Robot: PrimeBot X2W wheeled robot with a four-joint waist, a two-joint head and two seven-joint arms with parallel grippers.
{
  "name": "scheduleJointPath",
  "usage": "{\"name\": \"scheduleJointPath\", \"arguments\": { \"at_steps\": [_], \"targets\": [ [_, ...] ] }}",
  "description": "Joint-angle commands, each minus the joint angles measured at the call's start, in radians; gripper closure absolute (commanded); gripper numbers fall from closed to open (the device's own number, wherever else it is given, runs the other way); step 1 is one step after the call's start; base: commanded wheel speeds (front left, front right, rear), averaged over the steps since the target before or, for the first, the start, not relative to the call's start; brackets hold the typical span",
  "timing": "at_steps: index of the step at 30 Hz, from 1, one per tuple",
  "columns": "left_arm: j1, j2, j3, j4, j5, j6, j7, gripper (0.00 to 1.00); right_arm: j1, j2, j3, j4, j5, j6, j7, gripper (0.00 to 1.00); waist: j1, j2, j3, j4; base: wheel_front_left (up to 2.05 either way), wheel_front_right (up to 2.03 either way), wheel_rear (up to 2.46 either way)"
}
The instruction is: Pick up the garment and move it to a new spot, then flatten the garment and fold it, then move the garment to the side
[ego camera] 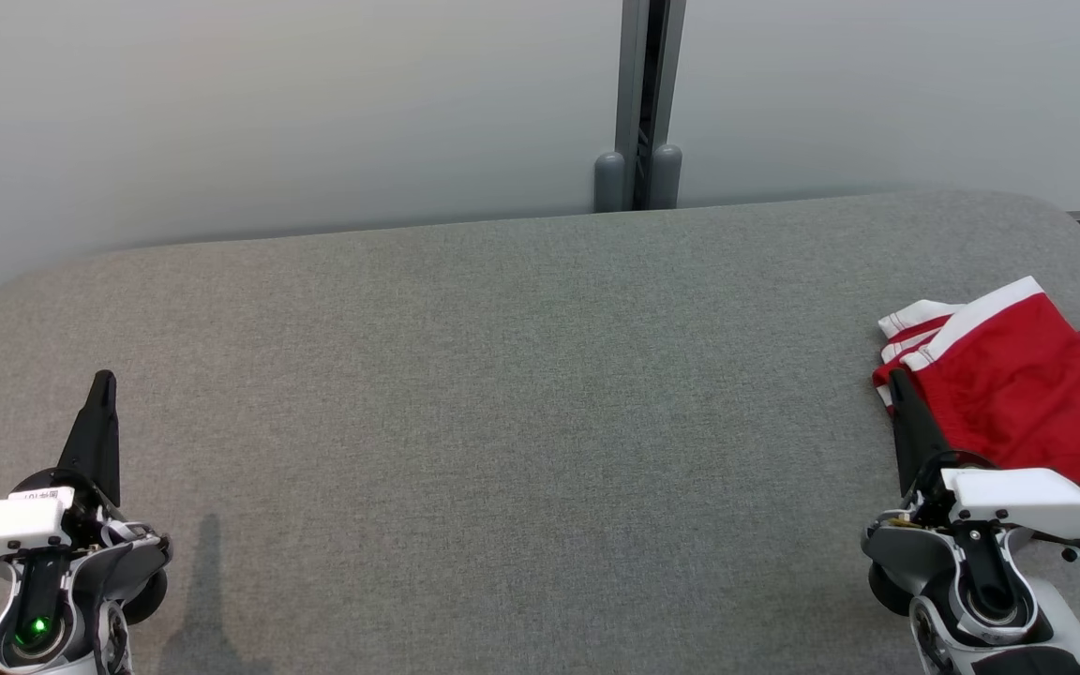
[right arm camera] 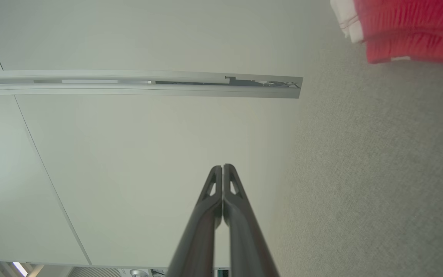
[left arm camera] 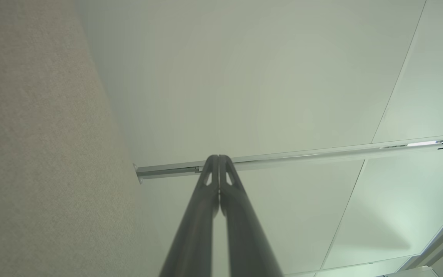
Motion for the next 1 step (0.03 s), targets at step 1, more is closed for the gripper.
{"name": "scheduleJointPath", "arguments": {
  "at_steps": [1],
  "targets": [
    [-0.015, 0.003, 0.004, 0.0, 0.001, -0.004, 0.002, 1.0, -0.009, -0.004, -0.002, 0.0, 0.004, 0.0, -0.001, 1.0, 0.0, 0.0, 0.0, 0.0, 0.0, 0.0, 0.0]
  ]
}}
